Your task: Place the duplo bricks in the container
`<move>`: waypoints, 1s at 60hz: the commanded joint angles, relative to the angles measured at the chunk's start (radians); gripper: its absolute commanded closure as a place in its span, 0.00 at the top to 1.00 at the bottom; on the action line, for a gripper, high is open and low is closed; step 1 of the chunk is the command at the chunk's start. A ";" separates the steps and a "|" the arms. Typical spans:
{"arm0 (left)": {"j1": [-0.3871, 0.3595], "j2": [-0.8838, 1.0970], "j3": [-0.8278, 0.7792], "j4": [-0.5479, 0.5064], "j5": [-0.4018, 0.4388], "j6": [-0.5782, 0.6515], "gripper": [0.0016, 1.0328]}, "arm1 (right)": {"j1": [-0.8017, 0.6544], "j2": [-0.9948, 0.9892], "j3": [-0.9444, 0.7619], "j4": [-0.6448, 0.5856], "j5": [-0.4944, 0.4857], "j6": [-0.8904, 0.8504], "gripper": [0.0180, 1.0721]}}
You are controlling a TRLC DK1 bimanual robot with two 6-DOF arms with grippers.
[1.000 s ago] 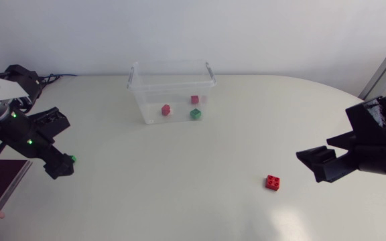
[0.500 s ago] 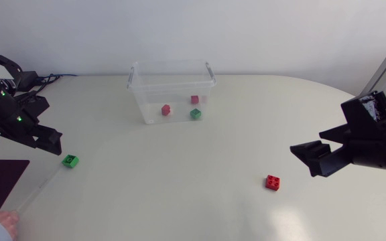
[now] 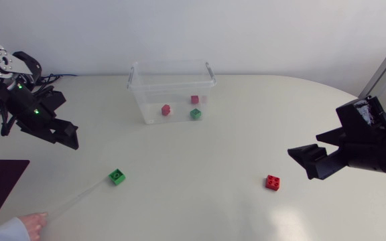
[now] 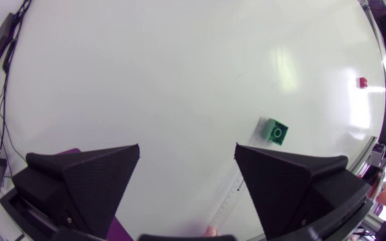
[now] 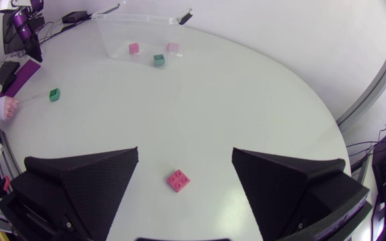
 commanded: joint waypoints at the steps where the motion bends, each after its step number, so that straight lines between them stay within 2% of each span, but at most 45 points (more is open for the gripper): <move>1: -0.060 -0.023 -0.050 -0.017 0.016 0.001 0.96 | -0.004 0.006 -0.029 0.006 -0.007 -0.018 0.96; 18: -0.210 -0.093 -0.147 -0.017 0.018 0.081 0.96 | -0.008 0.004 -0.039 0.001 -0.017 -0.027 0.96; 22: -0.261 -0.144 -0.190 -0.014 0.033 0.113 0.96 | -0.008 0.004 -0.041 0.001 -0.030 -0.033 0.96; 36: -0.347 -0.268 -0.268 -0.022 0.081 0.190 0.96 | -0.004 0.004 -0.044 0.001 -0.043 -0.035 0.96; 41: -0.400 -0.319 -0.315 -0.025 0.093 0.209 0.96 | -0.002 0.004 -0.046 0.001 -0.045 -0.036 0.96; 60: -0.538 -0.359 -0.384 0.009 0.098 0.139 0.96 | 0.006 0.003 -0.052 0.001 -0.045 -0.036 0.96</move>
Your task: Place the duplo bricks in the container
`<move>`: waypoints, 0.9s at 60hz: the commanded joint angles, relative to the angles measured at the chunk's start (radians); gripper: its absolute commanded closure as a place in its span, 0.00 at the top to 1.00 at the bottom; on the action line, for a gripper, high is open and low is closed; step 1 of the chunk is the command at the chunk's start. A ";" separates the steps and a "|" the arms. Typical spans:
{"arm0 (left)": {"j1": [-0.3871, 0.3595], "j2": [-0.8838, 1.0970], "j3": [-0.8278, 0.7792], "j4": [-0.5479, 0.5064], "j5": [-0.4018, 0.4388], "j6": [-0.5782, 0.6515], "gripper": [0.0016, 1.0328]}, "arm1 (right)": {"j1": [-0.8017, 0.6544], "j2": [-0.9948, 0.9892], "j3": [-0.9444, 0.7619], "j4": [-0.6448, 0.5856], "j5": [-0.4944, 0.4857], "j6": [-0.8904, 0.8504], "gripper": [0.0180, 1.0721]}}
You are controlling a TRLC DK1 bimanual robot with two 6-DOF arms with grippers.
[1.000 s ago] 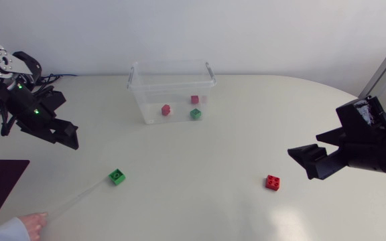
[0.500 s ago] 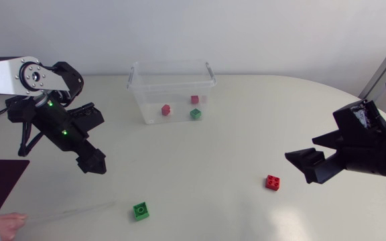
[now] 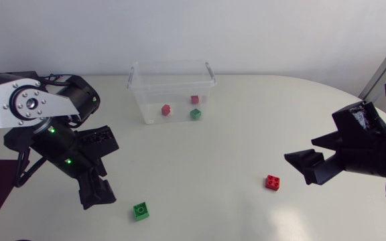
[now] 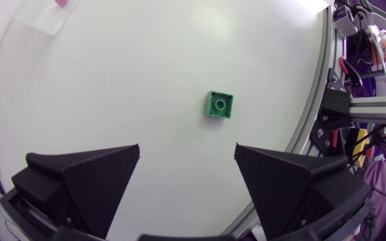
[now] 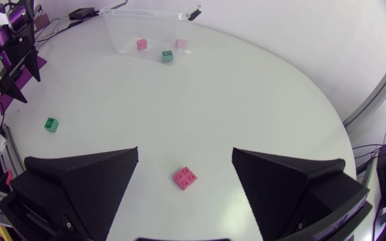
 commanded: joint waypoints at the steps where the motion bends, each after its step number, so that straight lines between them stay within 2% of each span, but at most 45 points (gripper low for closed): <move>1: -0.029 -0.015 -0.023 0.009 0.013 -0.028 0.96 | 0.005 0.003 -0.030 0.002 -0.004 -0.022 0.96; 22: -0.152 0.055 -0.071 0.122 0.000 -0.160 0.96 | 0.005 0.000 -0.036 0.002 -0.004 -0.023 0.96; 35: -0.237 0.124 -0.137 0.202 -0.064 -0.215 0.96 | 0.010 0.017 -0.050 0.020 -0.021 -0.042 0.96; 54: -0.274 0.177 -0.166 0.285 -0.098 -0.238 0.94 | 0.001 0.271 -0.076 0.138 -0.081 -0.194 0.96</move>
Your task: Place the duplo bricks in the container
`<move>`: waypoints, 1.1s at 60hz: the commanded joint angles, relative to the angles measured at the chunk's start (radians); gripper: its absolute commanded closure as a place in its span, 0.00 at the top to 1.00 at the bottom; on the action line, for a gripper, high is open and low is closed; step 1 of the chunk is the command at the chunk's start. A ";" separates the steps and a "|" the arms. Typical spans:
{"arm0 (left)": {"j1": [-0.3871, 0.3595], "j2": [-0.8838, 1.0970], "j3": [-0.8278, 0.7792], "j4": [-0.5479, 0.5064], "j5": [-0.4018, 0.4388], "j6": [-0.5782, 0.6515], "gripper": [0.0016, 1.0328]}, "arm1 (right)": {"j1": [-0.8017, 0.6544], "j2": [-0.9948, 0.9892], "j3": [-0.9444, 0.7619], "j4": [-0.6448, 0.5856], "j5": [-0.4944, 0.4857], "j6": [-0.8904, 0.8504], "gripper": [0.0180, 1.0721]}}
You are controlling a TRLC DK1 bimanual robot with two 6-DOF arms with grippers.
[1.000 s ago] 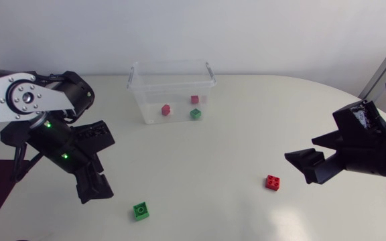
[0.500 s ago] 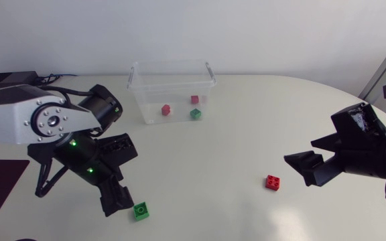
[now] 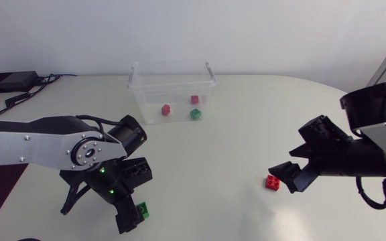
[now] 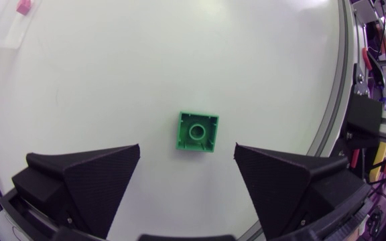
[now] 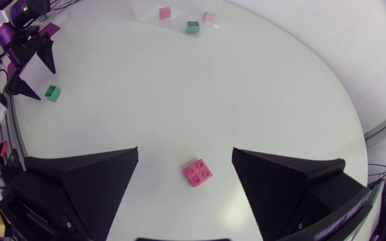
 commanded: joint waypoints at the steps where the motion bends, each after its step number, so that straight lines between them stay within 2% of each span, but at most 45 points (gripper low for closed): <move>1: -0.016 0.030 -0.029 0.019 -0.006 -0.026 0.93 | -0.005 0.068 -0.028 0.044 -0.011 -0.065 0.95; 7: -0.017 0.059 -0.032 0.040 -0.012 -0.026 0.93 | -0.010 0.134 -0.034 0.084 -0.011 -0.113 0.95; 15: -0.026 0.094 -0.034 0.074 -0.012 -0.026 0.87 | -0.076 0.243 -0.016 0.111 -0.037 -0.223 0.95; 20: -0.031 0.103 -0.032 0.085 -0.012 -0.026 0.79 | -0.119 0.303 0.000 0.111 -0.051 -0.291 0.95; 25: -0.037 0.108 -0.037 0.109 -0.011 -0.026 0.62 | -0.167 0.369 0.015 0.111 -0.070 -0.368 0.95; 32: -0.043 0.123 -0.040 0.122 -0.008 -0.027 0.55 | -0.208 0.438 0.012 0.110 -0.114 -0.467 0.95; 39: -0.040 0.123 -0.045 0.135 0.003 -0.021 0.42 | -0.219 0.478 0.007 0.121 -0.139 -0.521 0.90; 40: -0.040 0.122 -0.045 0.135 0.003 -0.024 0.37 | -0.219 0.481 0.007 0.124 -0.140 -0.523 0.89; 42: -0.034 0.114 -0.043 0.139 0.007 -0.027 0.33 | -0.222 0.490 0.007 0.131 -0.140 -0.523 0.89; 49: -0.026 0.085 -0.029 0.117 0.018 -0.026 0.33 | -0.222 0.515 -0.002 0.160 -0.142 -0.541 0.85; 55: -0.014 0.047 -0.014 0.111 0.018 -0.026 0.32 | -0.222 0.535 -0.011 0.183 -0.142 -0.547 0.72; 60: 0.007 0.008 0.009 0.103 0.018 -0.027 0.32 | -0.222 0.544 -0.023 0.205 -0.140 -0.547 0.49; 61: 0.009 0.005 0.012 0.102 0.018 -0.027 0.32 | -0.222 0.544 -0.023 0.205 -0.140 -0.547 0.48; 62: 0.018 -0.009 0.027 0.093 0.018 -0.027 0.32 | -0.222 0.546 -0.026 0.208 -0.143 -0.547 0.37; 65: 0.032 -0.024 0.044 0.079 0.018 -0.026 0.32 | -0.222 0.544 -0.033 0.211 -0.149 -0.553 0.26; 66: 0.035 -0.029 0.050 0.077 0.018 -0.026 0.32 | -0.222 0.544 -0.034 0.210 -0.149 -0.556 0.25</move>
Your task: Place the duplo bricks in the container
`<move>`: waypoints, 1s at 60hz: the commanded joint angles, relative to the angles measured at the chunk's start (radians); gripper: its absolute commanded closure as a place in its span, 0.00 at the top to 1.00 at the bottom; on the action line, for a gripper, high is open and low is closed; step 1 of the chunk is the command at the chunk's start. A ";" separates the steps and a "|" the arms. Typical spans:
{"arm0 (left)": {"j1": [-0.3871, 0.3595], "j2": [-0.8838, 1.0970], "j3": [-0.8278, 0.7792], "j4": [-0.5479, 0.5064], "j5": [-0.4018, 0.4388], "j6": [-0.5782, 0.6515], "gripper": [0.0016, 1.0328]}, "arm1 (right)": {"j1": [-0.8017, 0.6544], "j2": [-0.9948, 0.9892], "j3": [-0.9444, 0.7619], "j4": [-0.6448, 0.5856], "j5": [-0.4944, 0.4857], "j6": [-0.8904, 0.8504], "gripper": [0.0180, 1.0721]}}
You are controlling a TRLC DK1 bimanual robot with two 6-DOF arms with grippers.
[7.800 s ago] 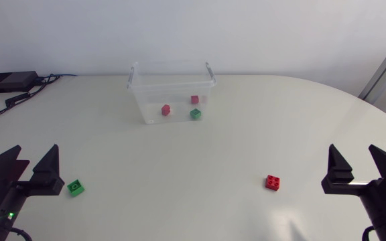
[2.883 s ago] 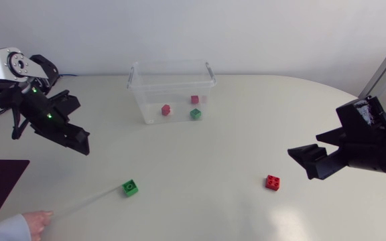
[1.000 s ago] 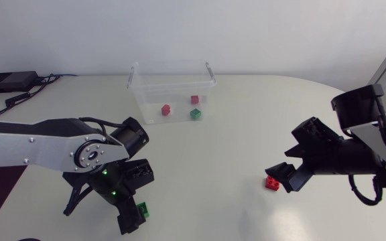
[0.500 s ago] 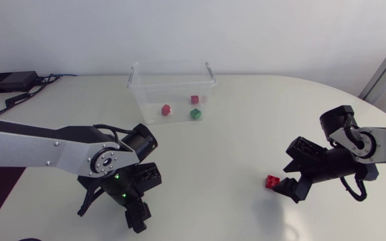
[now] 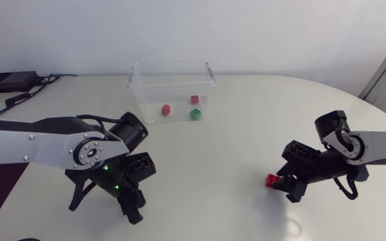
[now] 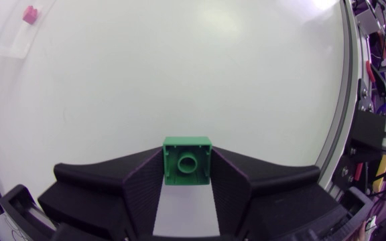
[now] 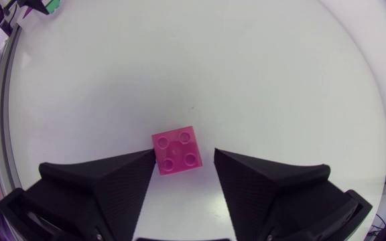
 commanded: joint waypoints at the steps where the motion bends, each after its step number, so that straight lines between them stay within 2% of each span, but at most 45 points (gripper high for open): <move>1: 0.025 -0.043 0.050 -0.019 0.010 -0.027 0.32 | -0.006 0.014 -0.032 0.009 -0.011 -0.041 0.25; 7: 0.058 -0.074 0.095 -0.019 0.011 -0.028 0.33 | -0.007 0.007 -0.032 -0.009 -0.017 -0.041 0.20; 18: 0.135 -0.098 0.196 -0.013 0.040 -0.057 0.33 | 0.000 -0.124 -0.031 -0.101 -0.028 -0.015 0.19; 25: 0.175 -0.097 0.256 0.029 0.063 -0.088 0.33 | 0.029 -0.219 -0.014 -0.166 -0.027 0.028 0.19; 45: 0.239 0.017 0.447 0.223 0.067 -0.237 0.34 | 0.181 -0.421 0.109 -0.357 -0.016 0.180 0.19; 53: 0.270 0.089 0.510 0.294 0.062 -0.277 0.34 | 0.243 -0.440 0.163 -0.371 -0.002 0.249 0.19; 60: 0.275 0.144 0.549 0.369 0.017 -0.306 0.34 | 0.287 -0.435 0.216 -0.374 0.004 0.303 0.19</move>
